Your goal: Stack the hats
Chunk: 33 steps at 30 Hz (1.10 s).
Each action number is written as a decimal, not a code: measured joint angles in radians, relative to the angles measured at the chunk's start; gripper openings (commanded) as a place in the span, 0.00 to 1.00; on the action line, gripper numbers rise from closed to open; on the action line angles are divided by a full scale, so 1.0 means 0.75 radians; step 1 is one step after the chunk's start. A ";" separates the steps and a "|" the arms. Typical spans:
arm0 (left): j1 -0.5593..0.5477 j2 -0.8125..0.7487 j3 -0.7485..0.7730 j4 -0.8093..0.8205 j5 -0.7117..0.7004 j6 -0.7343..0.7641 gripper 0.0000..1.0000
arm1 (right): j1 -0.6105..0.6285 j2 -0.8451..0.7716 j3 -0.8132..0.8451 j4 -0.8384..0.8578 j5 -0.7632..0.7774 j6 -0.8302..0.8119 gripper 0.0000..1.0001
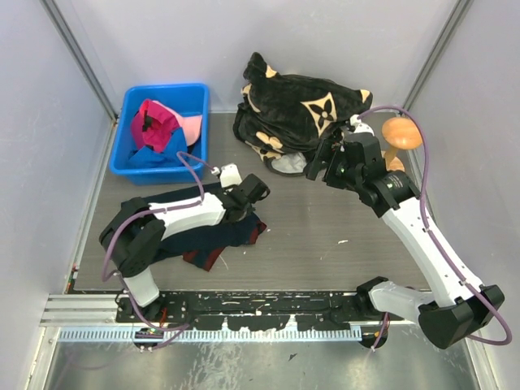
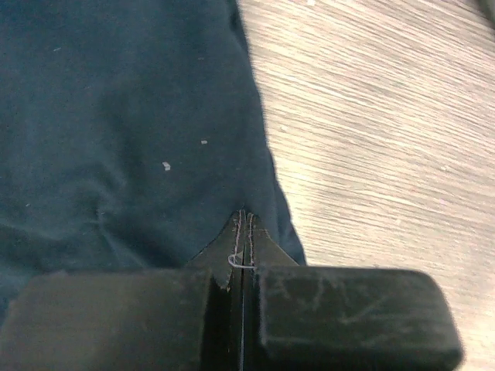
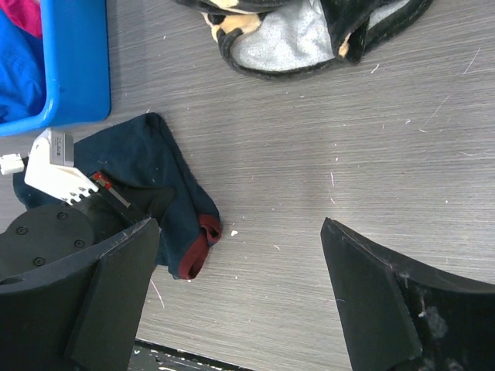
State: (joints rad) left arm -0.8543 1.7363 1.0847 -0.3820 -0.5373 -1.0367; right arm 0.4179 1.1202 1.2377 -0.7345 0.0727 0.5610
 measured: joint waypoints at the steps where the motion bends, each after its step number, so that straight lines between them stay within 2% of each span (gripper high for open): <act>1: -0.001 0.010 0.002 -0.006 -0.015 -0.026 0.00 | -0.002 -0.003 0.000 0.000 -0.001 -0.004 0.92; 4: 0.011 -0.002 -0.040 -0.041 -0.057 -0.126 0.00 | -0.011 -0.014 0.000 -0.004 -0.001 -0.019 0.92; 9: 0.117 -0.109 -0.270 -0.034 -0.055 -0.285 0.00 | -0.028 -0.032 0.000 -0.004 -0.007 -0.042 0.92; 16: 0.263 -0.261 -0.420 -0.069 -0.051 -0.404 0.00 | -0.037 -0.026 0.000 -0.003 -0.039 -0.049 0.92; 25: 0.722 -0.668 -0.663 -0.208 -0.049 -0.403 0.00 | -0.040 -0.009 0.000 0.002 -0.076 -0.052 0.92; 33: 1.093 -0.741 -0.650 -0.274 0.024 -0.227 0.00 | -0.040 0.039 0.001 -0.002 -0.089 -0.049 0.93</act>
State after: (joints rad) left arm -0.0349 1.1809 0.5972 -0.5877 -0.5194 -1.2068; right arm 0.3882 1.1492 1.2381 -0.7357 0.0059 0.5240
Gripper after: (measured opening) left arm 0.008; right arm 0.920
